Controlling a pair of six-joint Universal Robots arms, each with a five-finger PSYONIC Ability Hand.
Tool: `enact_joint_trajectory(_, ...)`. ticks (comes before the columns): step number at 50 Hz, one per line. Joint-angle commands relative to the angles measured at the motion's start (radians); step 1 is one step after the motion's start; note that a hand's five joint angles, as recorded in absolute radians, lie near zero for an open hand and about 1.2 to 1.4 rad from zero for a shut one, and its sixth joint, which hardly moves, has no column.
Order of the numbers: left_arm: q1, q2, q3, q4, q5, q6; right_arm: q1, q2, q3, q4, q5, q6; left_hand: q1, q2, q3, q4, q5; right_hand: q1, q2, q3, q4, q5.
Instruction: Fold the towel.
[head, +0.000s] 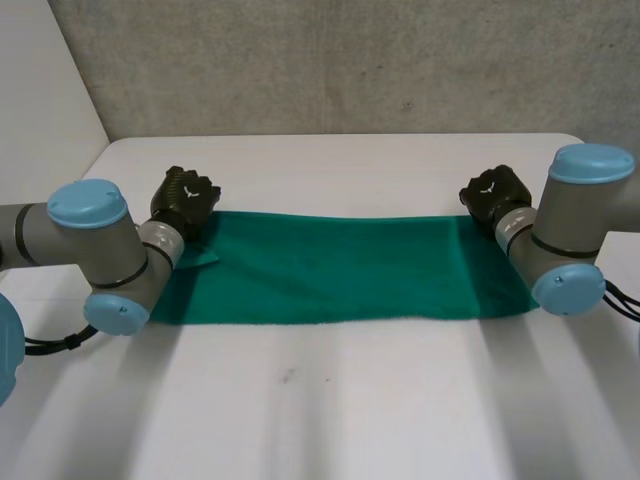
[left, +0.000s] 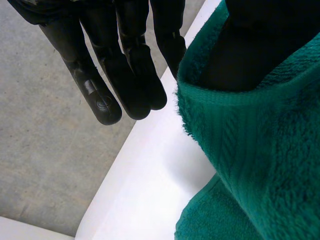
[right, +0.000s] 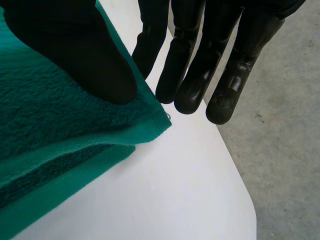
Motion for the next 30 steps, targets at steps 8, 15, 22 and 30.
enact_joint_trajectory(8,0.000,-0.026,-0.003,0.003,0.044,-0.002,0.001,0.166,-0.123,-0.249,0.004,-0.070,0.232,0.198,0.202,0.199,0.269,0.410,0.217,0.216,0.206,0.217)
enact_joint_trajectory(15,-0.001,0.005,-0.052,-0.002,0.048,-0.005,0.020,0.163,-0.096,-0.246,0.045,-0.064,-0.685,-0.719,-0.715,-0.717,-0.647,-0.812,-1.004,-1.006,-1.015,-1.005)
enact_joint_trajectory(22,-0.015,0.137,-0.129,-0.022,0.050,-0.012,0.023,-0.013,0.046,-0.220,0.061,0.020,-0.954,-0.988,-0.984,-0.986,-0.916,-0.812,-1.004,-1.006,-1.015,-1.005)
enact_joint_trajectory(30,-0.015,0.276,-0.219,-0.086,0.126,-0.152,0.032,-0.179,0.234,-0.216,0.050,0.101,-0.974,-1.008,-1.004,-1.007,-0.937,-0.812,-1.004,-1.006,-1.015,-1.005)
